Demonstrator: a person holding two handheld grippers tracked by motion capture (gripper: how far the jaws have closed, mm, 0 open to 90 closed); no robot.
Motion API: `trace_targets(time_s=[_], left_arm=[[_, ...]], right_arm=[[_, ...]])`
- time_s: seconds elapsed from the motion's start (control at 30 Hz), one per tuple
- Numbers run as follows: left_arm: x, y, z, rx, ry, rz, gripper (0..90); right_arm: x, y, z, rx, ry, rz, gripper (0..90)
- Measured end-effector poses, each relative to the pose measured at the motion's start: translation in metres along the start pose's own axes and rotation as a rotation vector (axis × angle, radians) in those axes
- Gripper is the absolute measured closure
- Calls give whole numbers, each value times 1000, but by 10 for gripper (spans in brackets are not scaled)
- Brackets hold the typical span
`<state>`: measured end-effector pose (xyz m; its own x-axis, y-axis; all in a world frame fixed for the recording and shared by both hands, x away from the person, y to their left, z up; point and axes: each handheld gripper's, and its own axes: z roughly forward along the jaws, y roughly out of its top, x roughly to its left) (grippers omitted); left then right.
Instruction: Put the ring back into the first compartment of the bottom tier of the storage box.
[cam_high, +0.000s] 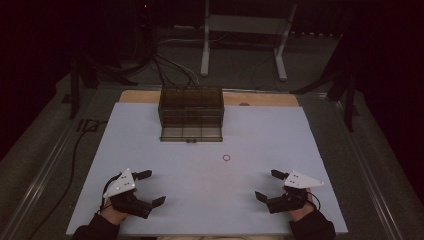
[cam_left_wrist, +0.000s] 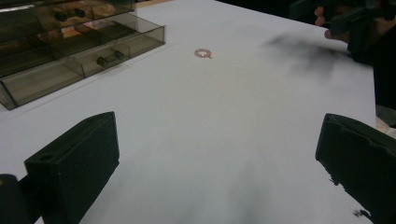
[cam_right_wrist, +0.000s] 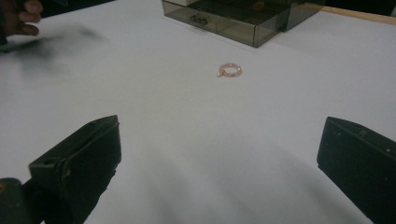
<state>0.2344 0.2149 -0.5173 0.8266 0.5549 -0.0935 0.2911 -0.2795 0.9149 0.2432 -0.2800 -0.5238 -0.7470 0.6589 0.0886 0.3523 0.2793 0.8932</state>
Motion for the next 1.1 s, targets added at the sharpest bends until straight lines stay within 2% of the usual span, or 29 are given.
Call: trace_targets(time_s=[0.23, 0.43, 0.8, 0.97, 1.1], left_arm=[[0, 1, 2, -1, 12, -2, 7], [-1, 2, 3, -2, 11, -6, 7], [0, 0, 1, -16, -6, -14, 7], [0, 0, 0, -19, -7, -12, 7], [0, 1, 0, -24, -11, -12, 7]], right_arm=[[0, -1, 0, -2, 10, 7, 0], [4, -2, -5, 3, -11, 8, 0], [5, 1, -2, 8, 23, 21, 0], [6, 3, 0, 23, 37, 60, 0], [9, 6, 2, 31, 39, 50, 0]])
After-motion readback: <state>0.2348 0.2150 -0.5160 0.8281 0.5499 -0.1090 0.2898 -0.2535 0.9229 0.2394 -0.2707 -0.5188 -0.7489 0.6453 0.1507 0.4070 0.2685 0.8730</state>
